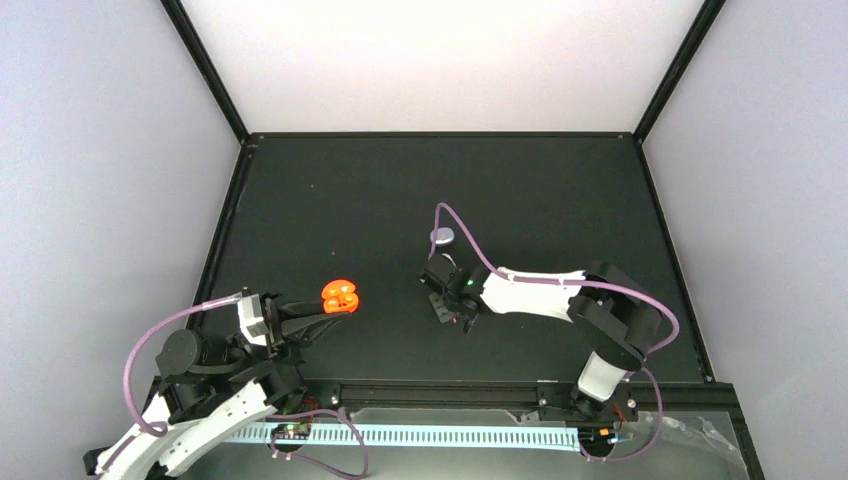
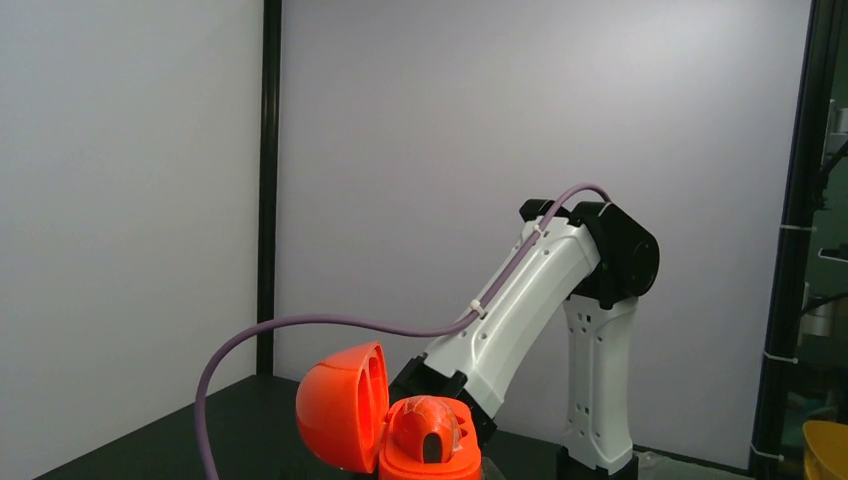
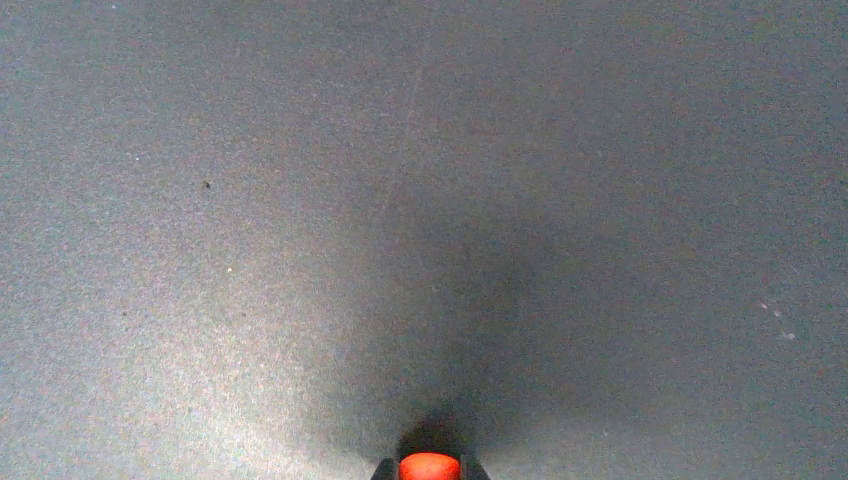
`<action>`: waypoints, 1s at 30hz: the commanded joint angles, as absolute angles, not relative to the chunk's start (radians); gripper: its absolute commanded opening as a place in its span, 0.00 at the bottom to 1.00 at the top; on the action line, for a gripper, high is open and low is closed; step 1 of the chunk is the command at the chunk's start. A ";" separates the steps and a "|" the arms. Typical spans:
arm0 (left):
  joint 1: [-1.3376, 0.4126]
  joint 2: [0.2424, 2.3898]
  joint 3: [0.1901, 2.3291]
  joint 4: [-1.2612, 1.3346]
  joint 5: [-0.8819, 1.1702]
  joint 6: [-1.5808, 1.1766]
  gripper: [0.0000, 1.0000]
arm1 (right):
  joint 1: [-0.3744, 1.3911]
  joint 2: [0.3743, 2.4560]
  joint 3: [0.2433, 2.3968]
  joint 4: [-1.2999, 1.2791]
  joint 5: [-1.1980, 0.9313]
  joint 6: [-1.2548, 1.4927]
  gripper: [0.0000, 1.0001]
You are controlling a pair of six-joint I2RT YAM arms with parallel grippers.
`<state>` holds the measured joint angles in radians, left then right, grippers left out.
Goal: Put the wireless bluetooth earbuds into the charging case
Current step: Pick up the earbud from the center of the board, then place the earbud in the charging case.
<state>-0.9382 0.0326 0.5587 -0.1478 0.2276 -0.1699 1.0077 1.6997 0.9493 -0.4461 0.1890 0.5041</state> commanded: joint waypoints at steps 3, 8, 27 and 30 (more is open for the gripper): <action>-0.945 0.030 0.560 -0.113 0.222 -0.178 0.02 | 1.002 1.581 0.949 -0.478 0.246 0.534 0.07; -0.946 0.049 0.566 -0.086 0.222 -0.163 0.02 | 1.003 1.419 0.974 -0.491 0.295 0.530 0.07; -0.945 0.336 0.572 0.318 0.309 -0.172 0.01 | 1.129 0.918 1.286 -0.302 0.199 0.253 0.08; -0.945 0.367 0.574 0.365 0.316 -0.173 0.02 | 1.206 0.942 1.333 -0.259 0.216 0.209 0.08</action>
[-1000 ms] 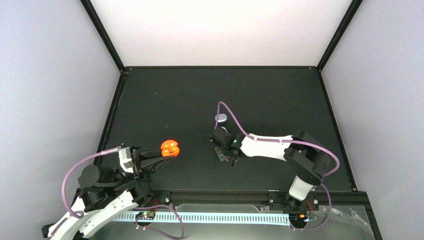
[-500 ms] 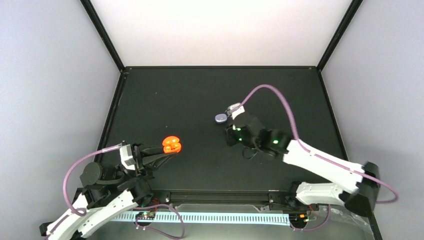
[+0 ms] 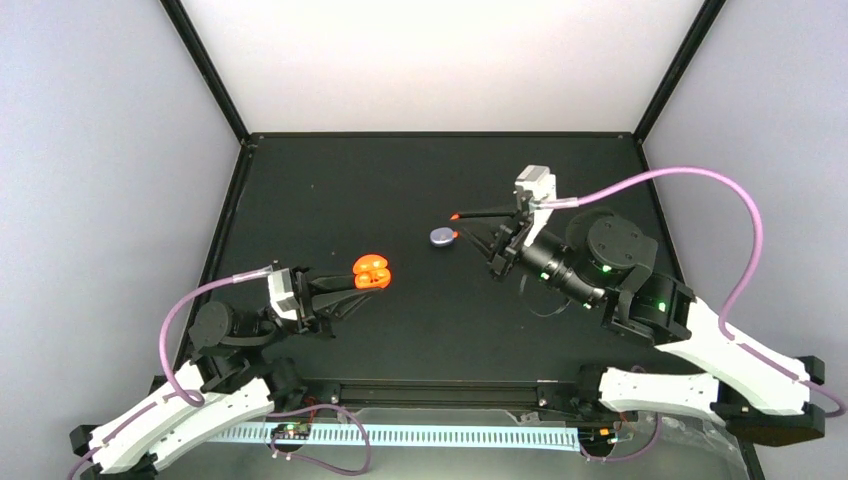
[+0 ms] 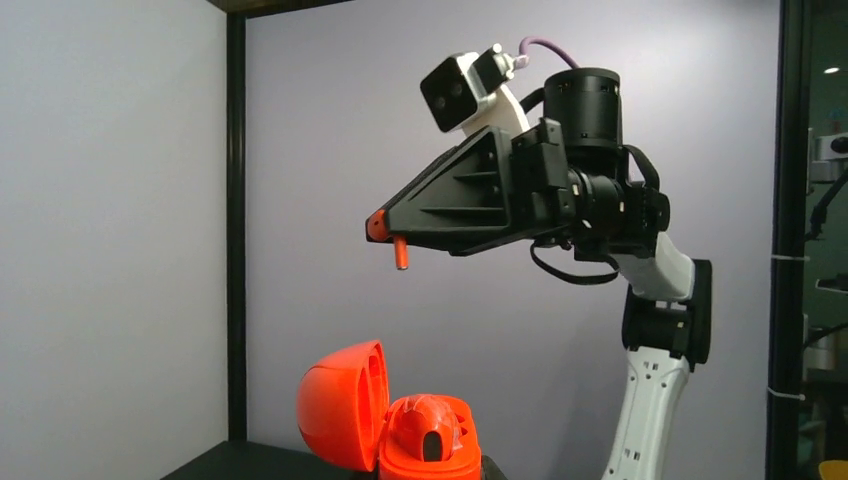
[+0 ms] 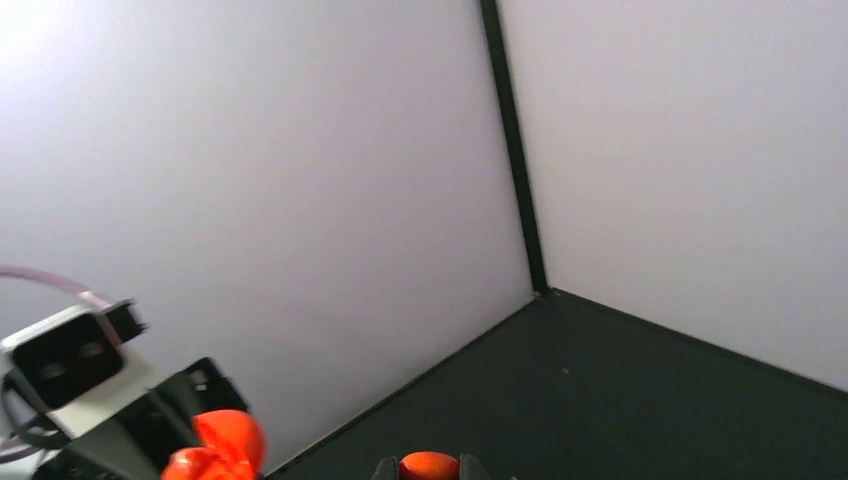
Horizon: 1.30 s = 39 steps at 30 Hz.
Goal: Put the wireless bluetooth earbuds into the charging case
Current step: Place the earbud in the charging case.
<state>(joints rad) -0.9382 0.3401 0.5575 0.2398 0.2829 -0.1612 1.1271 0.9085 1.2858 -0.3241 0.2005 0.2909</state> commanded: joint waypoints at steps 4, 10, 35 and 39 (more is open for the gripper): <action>-0.945 0.397 0.576 0.407 0.330 -0.176 0.02 | 1.330 0.976 1.367 -0.196 0.267 0.119 0.08; -0.945 0.422 0.591 0.414 0.348 -0.179 0.02 | 1.438 1.025 1.373 -0.113 0.303 0.023 0.08; -0.945 0.412 0.595 0.423 0.359 -0.191 0.02 | 1.490 1.135 1.368 -0.080 0.257 0.018 0.08; -0.945 0.414 0.603 0.423 0.362 -0.198 0.02 | 1.489 1.137 1.366 -0.087 0.262 0.020 0.08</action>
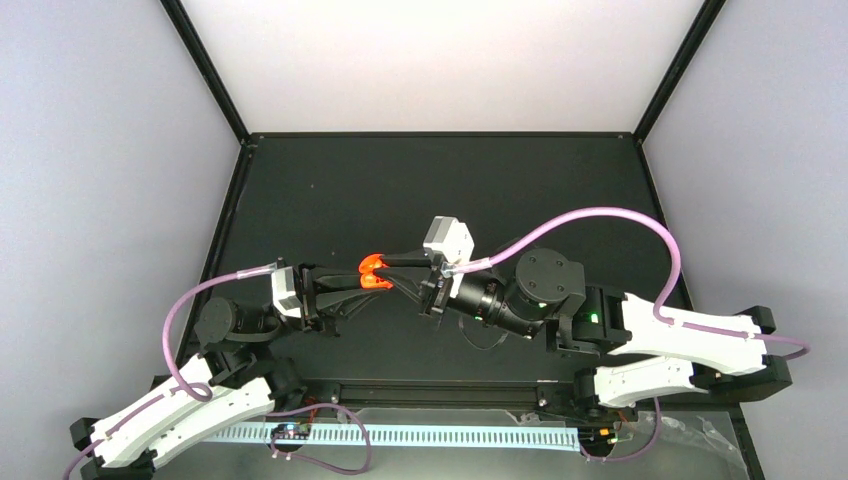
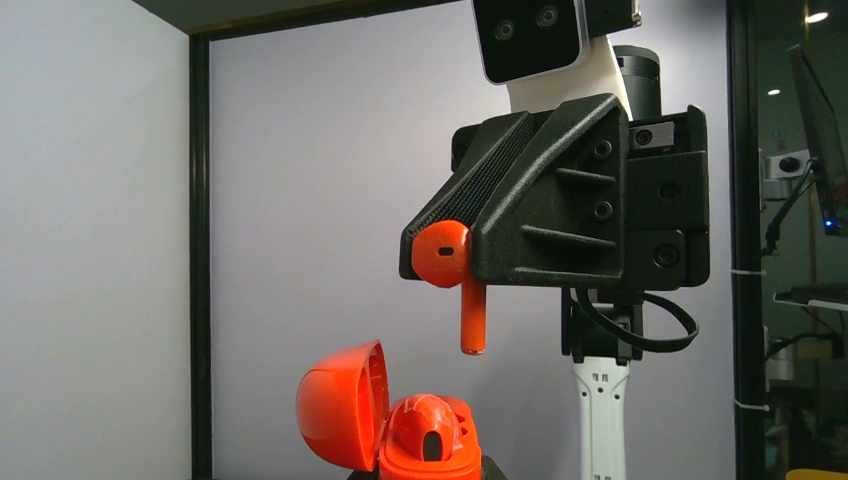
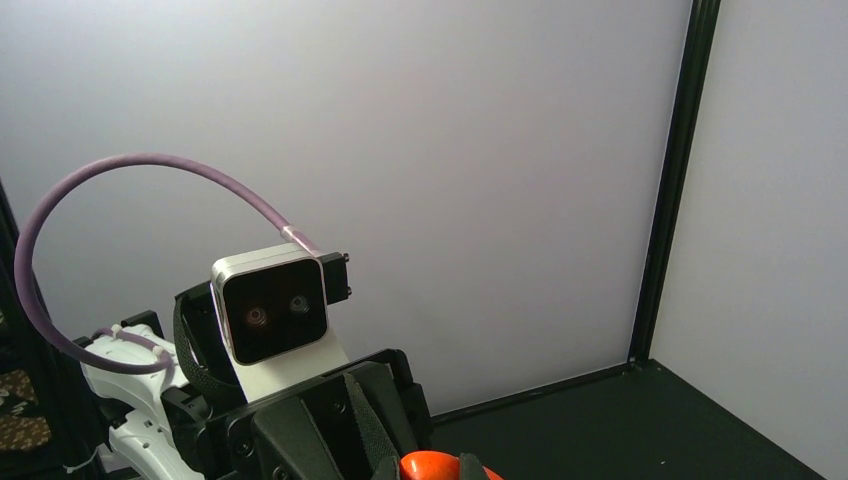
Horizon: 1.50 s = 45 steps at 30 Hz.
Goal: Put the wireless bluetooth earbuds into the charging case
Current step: Place the earbud in the charging case.
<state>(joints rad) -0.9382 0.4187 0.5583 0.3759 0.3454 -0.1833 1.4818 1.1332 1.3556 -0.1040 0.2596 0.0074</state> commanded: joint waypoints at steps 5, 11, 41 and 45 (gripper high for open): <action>-0.945 0.414 0.607 0.425 0.362 -0.204 0.02 | 1.489 1.140 1.364 -0.095 0.268 0.020 0.08; -0.945 0.412 0.613 0.426 0.364 -0.208 0.02 | 1.489 1.140 1.358 -0.099 0.278 0.020 0.08; -0.945 0.423 0.635 0.425 0.374 -0.206 0.02 | 1.489 1.157 1.350 -0.104 0.275 0.035 0.08; -0.945 0.426 0.635 0.421 0.374 -0.206 0.02 | 1.489 1.147 1.350 -0.103 0.270 0.039 0.20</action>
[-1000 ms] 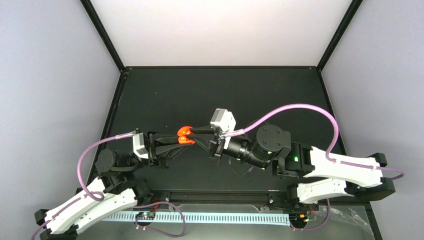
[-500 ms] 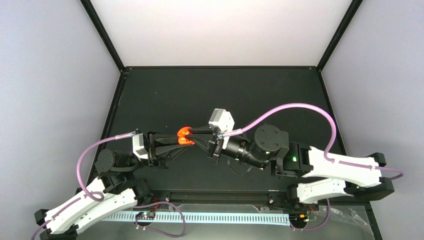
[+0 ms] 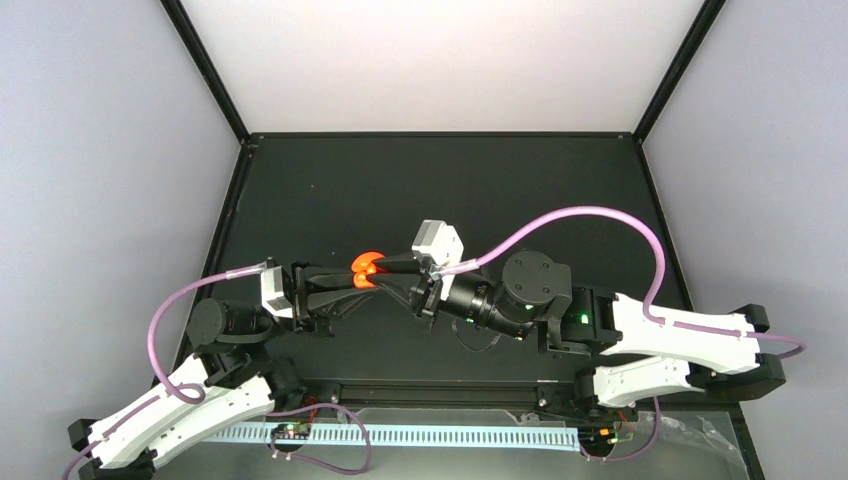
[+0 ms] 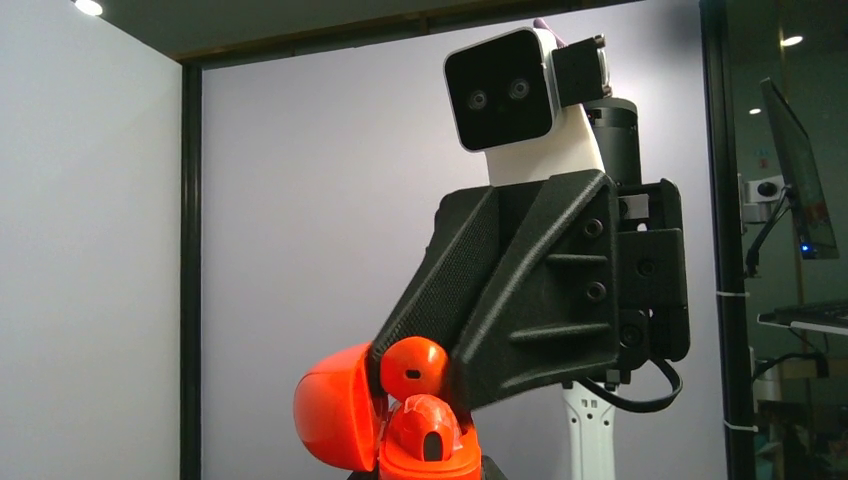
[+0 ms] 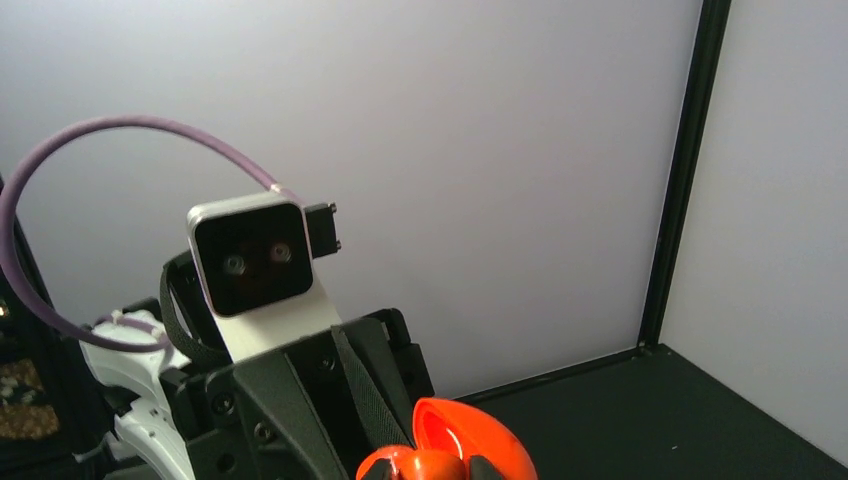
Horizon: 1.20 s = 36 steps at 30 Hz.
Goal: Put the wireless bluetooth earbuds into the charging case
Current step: Place the earbud in the charging case.
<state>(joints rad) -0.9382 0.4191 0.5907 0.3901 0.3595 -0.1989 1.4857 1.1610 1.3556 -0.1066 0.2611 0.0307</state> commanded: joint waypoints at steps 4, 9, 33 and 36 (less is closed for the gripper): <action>-0.945 0.428 0.629 0.419 0.374 -0.209 0.02 | 1.489 1.137 1.354 -0.102 0.271 0.047 0.28; -0.945 0.427 0.624 0.414 0.373 -0.210 0.02 | 1.489 1.116 1.362 -0.107 0.292 0.055 0.38; -0.945 0.457 0.611 0.410 0.412 -0.225 0.02 | 1.487 1.159 1.580 -0.436 0.439 0.102 1.00; -0.945 0.458 0.615 0.410 0.417 -0.225 0.02 | 1.487 1.186 1.606 -0.473 0.460 0.109 1.00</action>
